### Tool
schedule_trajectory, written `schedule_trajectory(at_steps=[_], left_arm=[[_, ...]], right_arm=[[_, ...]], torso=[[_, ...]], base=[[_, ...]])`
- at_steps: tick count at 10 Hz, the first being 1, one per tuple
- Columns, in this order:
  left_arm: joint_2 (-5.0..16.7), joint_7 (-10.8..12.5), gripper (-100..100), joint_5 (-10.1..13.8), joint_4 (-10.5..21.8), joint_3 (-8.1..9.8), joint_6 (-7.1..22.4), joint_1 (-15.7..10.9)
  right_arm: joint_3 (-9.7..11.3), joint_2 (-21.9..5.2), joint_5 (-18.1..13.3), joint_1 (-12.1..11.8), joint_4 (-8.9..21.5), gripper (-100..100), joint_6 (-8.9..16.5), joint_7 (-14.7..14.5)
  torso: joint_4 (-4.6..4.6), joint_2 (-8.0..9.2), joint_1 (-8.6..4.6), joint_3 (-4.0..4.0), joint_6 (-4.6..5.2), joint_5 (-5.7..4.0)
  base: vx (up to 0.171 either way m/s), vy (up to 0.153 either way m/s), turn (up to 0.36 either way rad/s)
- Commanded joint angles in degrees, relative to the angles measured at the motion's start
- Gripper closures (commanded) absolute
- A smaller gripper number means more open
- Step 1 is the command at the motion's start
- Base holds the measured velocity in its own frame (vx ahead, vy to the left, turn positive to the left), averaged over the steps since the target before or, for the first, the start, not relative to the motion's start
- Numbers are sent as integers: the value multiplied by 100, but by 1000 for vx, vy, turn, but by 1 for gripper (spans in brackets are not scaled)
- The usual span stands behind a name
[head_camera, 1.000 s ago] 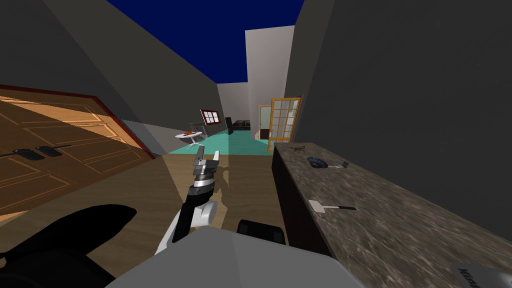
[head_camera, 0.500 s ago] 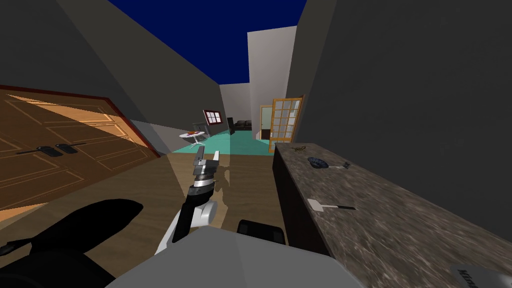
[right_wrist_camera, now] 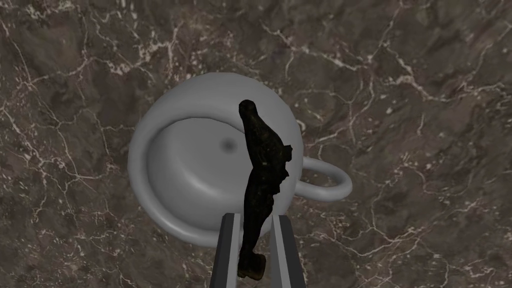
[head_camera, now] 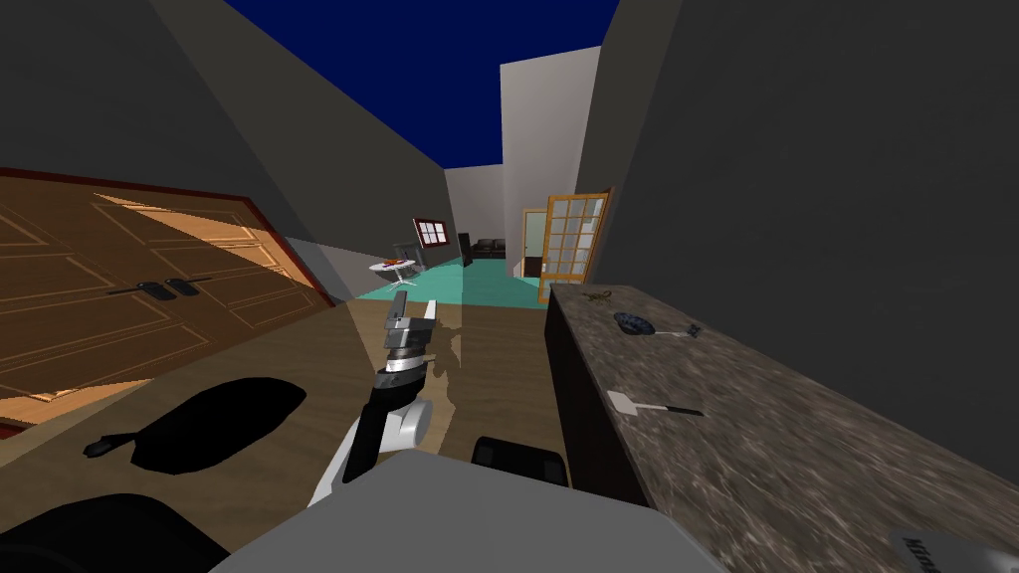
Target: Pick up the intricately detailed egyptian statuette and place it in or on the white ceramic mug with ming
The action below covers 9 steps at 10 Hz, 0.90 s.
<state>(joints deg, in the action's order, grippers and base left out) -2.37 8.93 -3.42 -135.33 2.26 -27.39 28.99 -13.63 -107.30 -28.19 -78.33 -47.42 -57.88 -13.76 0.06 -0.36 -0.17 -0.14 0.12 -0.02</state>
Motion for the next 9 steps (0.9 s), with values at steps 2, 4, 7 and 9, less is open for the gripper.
schedule_trajectory(at_steps=[2, 4, 7, 9], left_arm=[[0, 0, 0, 0, 0, 0, 0, 0], [0, 0, 0, 0, 0, 0, 0, 0], [0, 0, 0, 0, 0, 0, 0, 0], [0, 0, 0, 0, 0, 0, 0, 0]], right_arm=[[-193, 25, -114, -32, 14, 100, -48, 40], [-303, 59, -226, -55, -4, -100, -62, 96], [-305, 60, -229, -56, -4, -100, -62, 97], [-305, 60, -229, -56, -4, 0, -62, 97]], torso=[[0, -2, 3, -1, -6, 4], [-1, -7, 4, -4, -1, 2], [-2, -9, 8, -5, -1, 3], [-2, -9, 8, -6, -1, 3]], base=[[-20, -13, 41], [-4, -4, 6], [0, 0, 0], [0, 0, 0]])
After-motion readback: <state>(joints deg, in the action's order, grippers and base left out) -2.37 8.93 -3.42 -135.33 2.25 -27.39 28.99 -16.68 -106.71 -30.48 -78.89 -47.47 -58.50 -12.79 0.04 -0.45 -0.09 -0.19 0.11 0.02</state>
